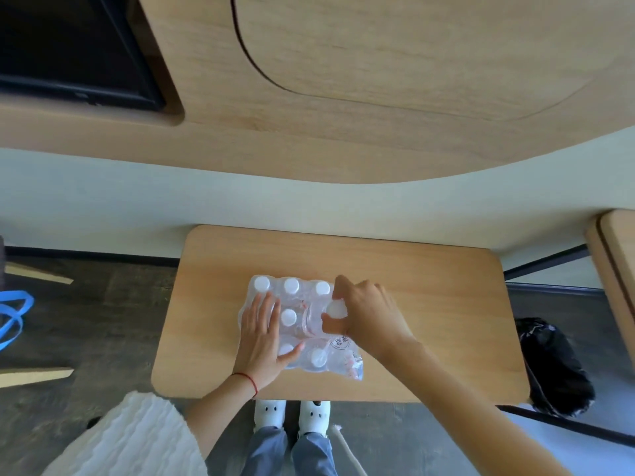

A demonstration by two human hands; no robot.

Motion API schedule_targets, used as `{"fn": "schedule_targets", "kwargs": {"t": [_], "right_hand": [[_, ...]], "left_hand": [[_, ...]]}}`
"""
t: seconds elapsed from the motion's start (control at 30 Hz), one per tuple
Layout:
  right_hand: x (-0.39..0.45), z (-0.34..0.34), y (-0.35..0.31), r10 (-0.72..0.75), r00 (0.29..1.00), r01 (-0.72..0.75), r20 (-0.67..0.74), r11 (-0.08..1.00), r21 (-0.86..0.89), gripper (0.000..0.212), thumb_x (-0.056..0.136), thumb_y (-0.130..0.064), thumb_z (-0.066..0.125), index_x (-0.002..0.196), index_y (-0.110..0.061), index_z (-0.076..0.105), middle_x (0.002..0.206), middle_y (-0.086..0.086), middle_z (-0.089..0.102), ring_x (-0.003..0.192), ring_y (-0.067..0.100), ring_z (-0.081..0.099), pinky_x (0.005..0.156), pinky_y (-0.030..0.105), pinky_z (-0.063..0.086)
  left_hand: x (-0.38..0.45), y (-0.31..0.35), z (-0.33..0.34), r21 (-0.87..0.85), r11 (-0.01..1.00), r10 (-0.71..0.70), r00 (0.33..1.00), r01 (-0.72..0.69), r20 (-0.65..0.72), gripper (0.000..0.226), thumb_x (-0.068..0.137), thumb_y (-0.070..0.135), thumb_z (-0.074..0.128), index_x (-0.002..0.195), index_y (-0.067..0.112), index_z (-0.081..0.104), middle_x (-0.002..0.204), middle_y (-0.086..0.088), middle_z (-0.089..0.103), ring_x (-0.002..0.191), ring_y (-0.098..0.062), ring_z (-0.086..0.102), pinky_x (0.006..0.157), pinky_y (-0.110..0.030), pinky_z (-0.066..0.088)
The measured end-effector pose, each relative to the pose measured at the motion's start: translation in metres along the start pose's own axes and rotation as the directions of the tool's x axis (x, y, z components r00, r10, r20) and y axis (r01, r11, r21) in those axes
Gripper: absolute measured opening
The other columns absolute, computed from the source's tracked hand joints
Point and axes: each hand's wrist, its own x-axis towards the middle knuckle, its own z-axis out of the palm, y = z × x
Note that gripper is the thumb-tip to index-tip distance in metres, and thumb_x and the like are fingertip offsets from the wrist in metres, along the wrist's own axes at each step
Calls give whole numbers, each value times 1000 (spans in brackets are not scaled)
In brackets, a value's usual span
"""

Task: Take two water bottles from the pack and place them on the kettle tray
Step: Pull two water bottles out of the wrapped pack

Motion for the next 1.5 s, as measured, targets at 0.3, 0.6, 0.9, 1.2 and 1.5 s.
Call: {"fn": "schedule_targets", "kwargs": {"t": [0.3, 0.6, 0.9, 1.2, 1.5], "right_hand": [[-14, -74, -49, -133, 986, 145, -102, 983, 111, 33, 68, -32, 72, 89, -9, 60, 75, 11, 65, 72, 33, 58, 61, 34, 48], [-7, 9, -16, 53, 971, 127, -234, 714, 689, 19, 93, -20, 50, 85, -11, 65, 64, 7, 68, 55, 13, 60, 59, 28, 50], [55, 152, 0, 59, 973, -117, 222, 958, 262, 45, 85, -18, 58, 129, -17, 51, 129, 14, 58, 117, 30, 56, 99, 44, 48], [68, 155, 7, -4, 988, -15, 154, 992, 122, 33, 85, -14, 59, 118, -13, 54, 106, 17, 69, 93, 35, 67, 74, 40, 53], [-5, 55, 25, 227, 929, -20, -293, 819, 573, 24, 68, -15, 83, 81, -11, 64, 61, 1, 63, 50, 4, 47, 46, 6, 37]], "left_hand": [[-8, 38, -73, -769, 613, 64, 981, -182, -181, 100, 50, 44, 87, 134, 39, 33, 129, 26, 49, 126, 0, 43, 103, -14, 38], [-11, 29, -71, -784, 607, -116, 963, -126, -244, 51, 53, 30, 85, 94, 42, 56, 82, 18, 69, 85, 5, 64, 72, -4, 49], [-19, 13, -70, -758, 649, -231, 934, -62, -274, 47, 53, 31, 84, 92, 30, 58, 84, 13, 68, 83, -3, 66, 73, -8, 51], [-23, 11, -70, -807, 591, -277, 938, -6, -209, 56, 54, 23, 86, 103, 16, 61, 94, 4, 71, 91, -5, 67, 79, -11, 53], [-26, 18, -108, -813, 582, -259, 952, 18, -165, 46, 57, 13, 87, 97, 15, 65, 91, 5, 72, 87, -2, 68, 75, -12, 54]]}}
